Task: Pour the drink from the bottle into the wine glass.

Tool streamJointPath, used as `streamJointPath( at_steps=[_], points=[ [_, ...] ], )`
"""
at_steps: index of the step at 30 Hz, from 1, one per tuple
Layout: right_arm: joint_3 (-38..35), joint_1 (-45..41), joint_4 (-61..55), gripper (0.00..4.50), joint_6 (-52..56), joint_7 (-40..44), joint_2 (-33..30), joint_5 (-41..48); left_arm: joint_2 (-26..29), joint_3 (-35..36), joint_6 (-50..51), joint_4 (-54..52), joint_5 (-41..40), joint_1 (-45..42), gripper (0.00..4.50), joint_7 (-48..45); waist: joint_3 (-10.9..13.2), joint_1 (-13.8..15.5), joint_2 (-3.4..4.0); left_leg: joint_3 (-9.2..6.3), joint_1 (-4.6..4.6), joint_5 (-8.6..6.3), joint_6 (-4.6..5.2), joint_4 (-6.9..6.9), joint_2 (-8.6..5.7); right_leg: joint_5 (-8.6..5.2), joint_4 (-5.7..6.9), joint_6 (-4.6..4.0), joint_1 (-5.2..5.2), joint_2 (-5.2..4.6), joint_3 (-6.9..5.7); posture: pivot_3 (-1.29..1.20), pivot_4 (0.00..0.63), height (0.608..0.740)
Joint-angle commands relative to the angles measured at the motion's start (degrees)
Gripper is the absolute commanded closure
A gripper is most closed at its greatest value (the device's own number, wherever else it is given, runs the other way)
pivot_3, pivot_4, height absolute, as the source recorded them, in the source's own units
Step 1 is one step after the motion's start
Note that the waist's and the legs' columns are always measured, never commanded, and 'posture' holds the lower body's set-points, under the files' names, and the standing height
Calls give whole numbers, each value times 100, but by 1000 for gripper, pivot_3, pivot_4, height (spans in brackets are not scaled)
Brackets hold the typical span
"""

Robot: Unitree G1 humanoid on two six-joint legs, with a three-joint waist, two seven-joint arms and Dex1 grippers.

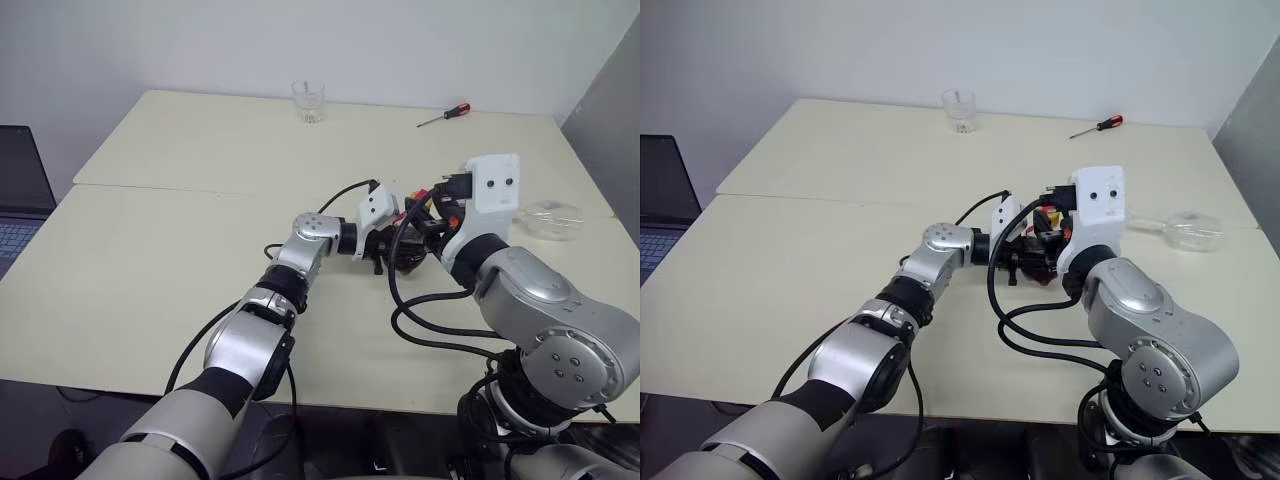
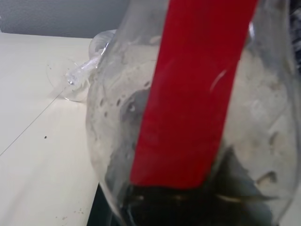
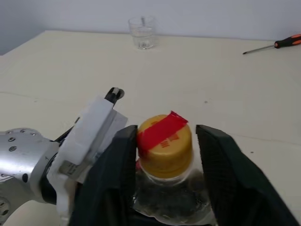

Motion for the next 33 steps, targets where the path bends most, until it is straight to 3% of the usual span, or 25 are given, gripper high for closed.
streamJointPath(
  at_steps=[1,6,9,12,17,23,28,33],
  points=[
    [-94,-147,-401,3283,49,163,-64,-48,-20,89,-163,-221,11,-17,3520,46,0,0,0,0,0,0,0,0,0,0,0,0,0,0,0,0,150,740],
    [-317,-313,-98,3283,-37,939,-685,176,-45,112,-71,-422,-16,82,3520,39,0,0,0,0,-1,0,0,0,0,1,-1,-1,0,-1,-1,0,150,740],
    [-186,-215,530,3283,-845,2441,-1954,689,18,96,22,-697,-7,264,3520,-10,0,-3,0,2,-1,0,0,3,-2,0,-4,-1,3,-3,0,0,150,740],
    [-245,-243,1266,3283,-1538,3576,-2522,1154,89,81,221,-1090,-43,459,3521,-50,1,-8,0,2,1,0,1,1,-3,1,-5,-2,5,-2,0,0,150,740],
    [502,-374,2772,3283,-3695,6469,-3782,1067,277,9,795,-2157,-132,951,3549,-111,4,-8,6,-3,5,0,2,0,-2,0,-2,1,5,6,2,0,150,740],
    [1490,-1447,4986,3283,-5494,8535,-3985,397,428,-226,1788,-3786,-320,1762,3574,-12,8,-66,13,2,26,0,3,4,-2,-3,6,7,15,9,13,0,150,740],
    [1899,-1768,5628,3283,-5930,9300,-3928,155,628,-350,2246,-4482,-384,2118,3576,114,10,1,15,4,41,0,2,4,0,2,8,-2,27,8,11,0,150,740],
    [1936,-1734,5673,3283,-5987,9507,-3952,81,721,-412,2384,-4633,-433,2163,3577,136,10,32,15,13,40,0,1,7,-1,2,7,-2,28,2,13,0,150,740]
  ],
)
